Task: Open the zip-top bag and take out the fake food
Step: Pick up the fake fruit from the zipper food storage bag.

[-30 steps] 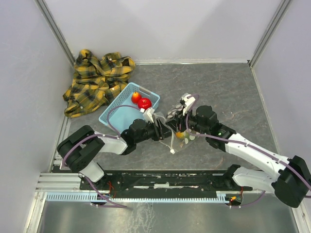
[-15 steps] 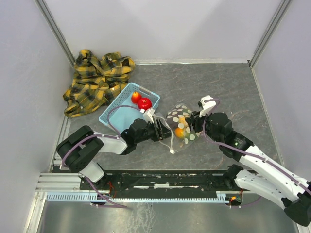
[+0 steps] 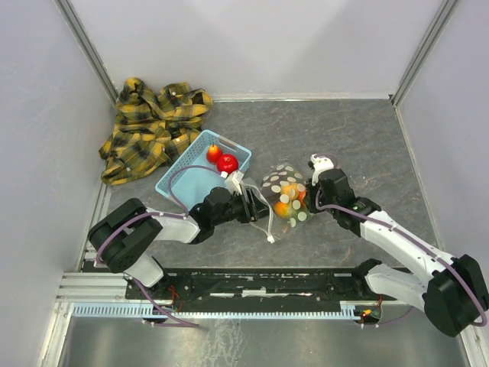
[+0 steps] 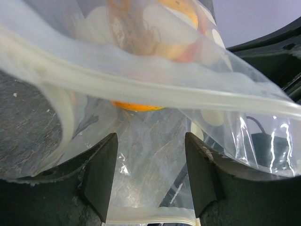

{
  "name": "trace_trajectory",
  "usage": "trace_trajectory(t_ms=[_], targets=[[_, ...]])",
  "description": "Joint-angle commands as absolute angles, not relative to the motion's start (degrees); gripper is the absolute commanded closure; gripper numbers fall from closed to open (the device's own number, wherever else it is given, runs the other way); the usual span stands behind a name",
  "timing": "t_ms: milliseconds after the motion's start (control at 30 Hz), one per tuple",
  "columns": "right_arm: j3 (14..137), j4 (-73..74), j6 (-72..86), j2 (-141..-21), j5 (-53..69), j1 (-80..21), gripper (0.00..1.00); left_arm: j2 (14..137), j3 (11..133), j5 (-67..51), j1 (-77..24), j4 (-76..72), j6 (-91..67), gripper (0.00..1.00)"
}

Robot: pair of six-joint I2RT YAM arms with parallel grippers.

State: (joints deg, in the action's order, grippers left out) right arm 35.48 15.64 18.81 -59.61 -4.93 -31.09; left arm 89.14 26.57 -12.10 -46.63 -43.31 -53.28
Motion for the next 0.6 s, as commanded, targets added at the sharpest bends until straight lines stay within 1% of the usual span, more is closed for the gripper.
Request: trace_trajectory(t_ms=[0, 367, 567], targets=[[35.8, 14.3, 20.0, -60.9, -0.4, -31.0, 0.81, 87.8, 28.0, -11.3, -46.8, -44.5, -50.8, 0.34], [34.6, 12.1, 20.2, -66.2, -0.4, -31.0, 0.81, 86.9, 28.0, -11.1, -46.8, -43.7, -51.0, 0.34], [34.7, 12.9, 20.2, -67.8, -1.5, -31.0, 0.84, 87.5, 28.3, -10.9, -46.9, -41.8, -50.7, 0.33]])
